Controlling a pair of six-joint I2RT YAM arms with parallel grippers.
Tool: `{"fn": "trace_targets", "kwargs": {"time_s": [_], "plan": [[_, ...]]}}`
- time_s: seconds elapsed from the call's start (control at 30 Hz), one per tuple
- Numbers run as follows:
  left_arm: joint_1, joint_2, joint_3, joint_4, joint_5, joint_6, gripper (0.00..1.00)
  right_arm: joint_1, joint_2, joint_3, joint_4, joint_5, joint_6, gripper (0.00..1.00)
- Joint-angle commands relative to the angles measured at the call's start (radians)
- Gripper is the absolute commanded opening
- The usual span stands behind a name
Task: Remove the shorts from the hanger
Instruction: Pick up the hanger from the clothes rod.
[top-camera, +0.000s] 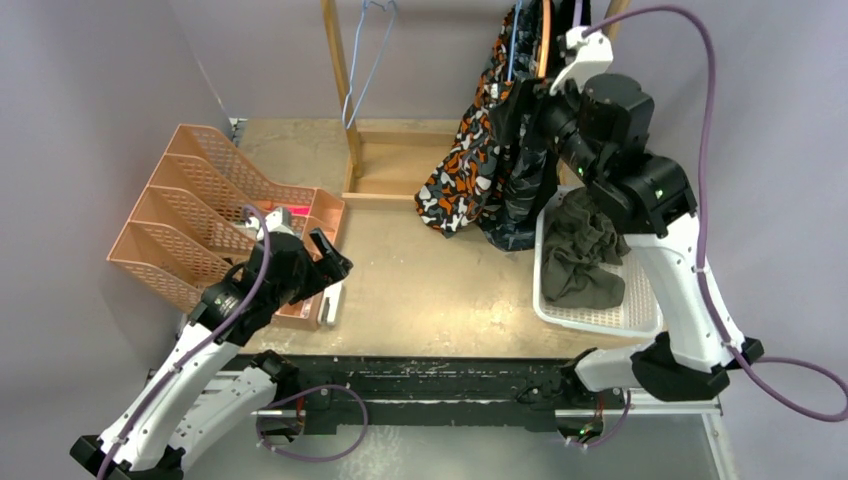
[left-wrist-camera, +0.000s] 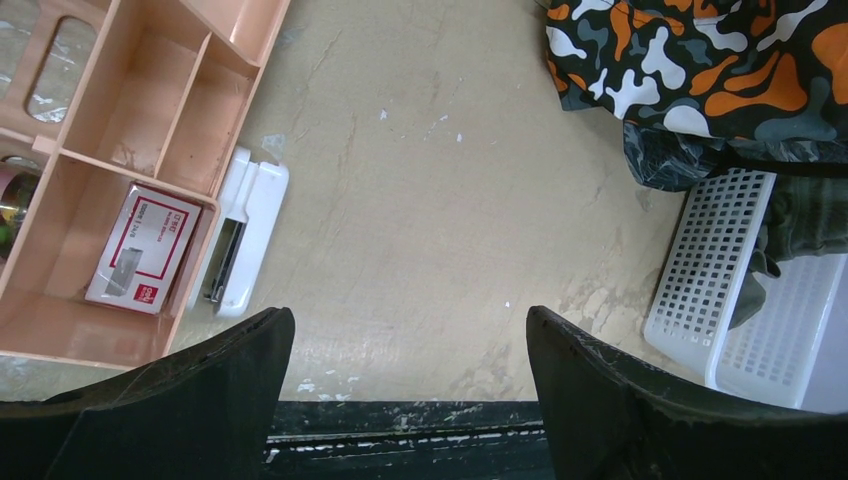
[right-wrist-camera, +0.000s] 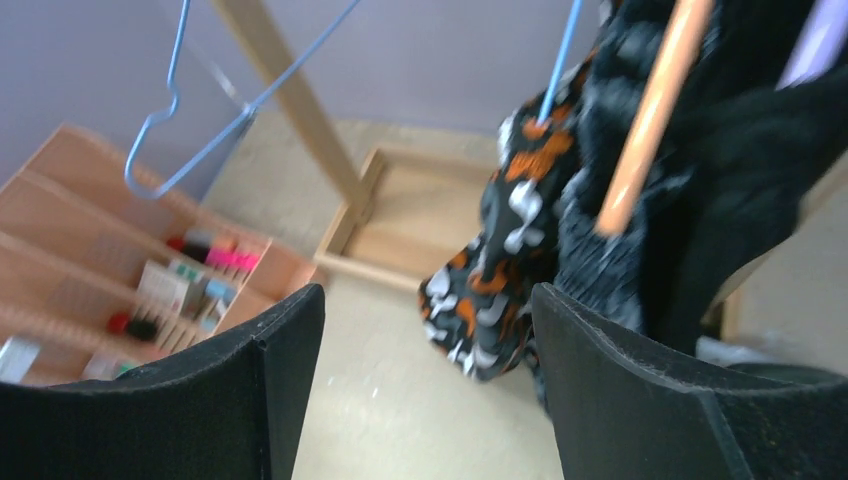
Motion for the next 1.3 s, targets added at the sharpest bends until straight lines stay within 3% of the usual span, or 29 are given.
{"fn": "trace_targets", "kwargs": {"time_s": [0.0,0.27,0.43,0.5,0.6,1.13,1.27], "plan": [[0.001,-0.022,0.032,0.002,-0.024,-0.008,0.86,0.006,0.112,0.178,-0.063,0.217,-0.103,0.77],[0.001,-0.032,0.040,-0.011,-0.018,-0.006,0.87,0.005,0.254,0.275,-0.023,0.228,-0.139,0.64],[0.001,-0.031,0.042,-0.019,-0.021,-0.003,0.88,0.005,0.328,0.337,-0.054,0.402,-0.161,0.65],[0.001,-0.031,0.043,-0.018,-0.027,-0.002,0.88,0.005,0.310,0.263,-0.008,0.460,-0.171,0.66],[0.001,-0.022,0.039,0.007,-0.021,-0.006,0.88,0.005,0.280,0.150,0.089,0.459,-0.200,0.65],[0.001,-0.030,0.058,-0.031,-0.022,0.003,0.88,0.003,0.459,0.275,0.094,0.443,-0.186,0.44],[0.001,-0.031,0.067,-0.042,-0.027,0.007,0.88,0.004,0.443,0.306,0.102,0.440,-0.172,0.16]]}}
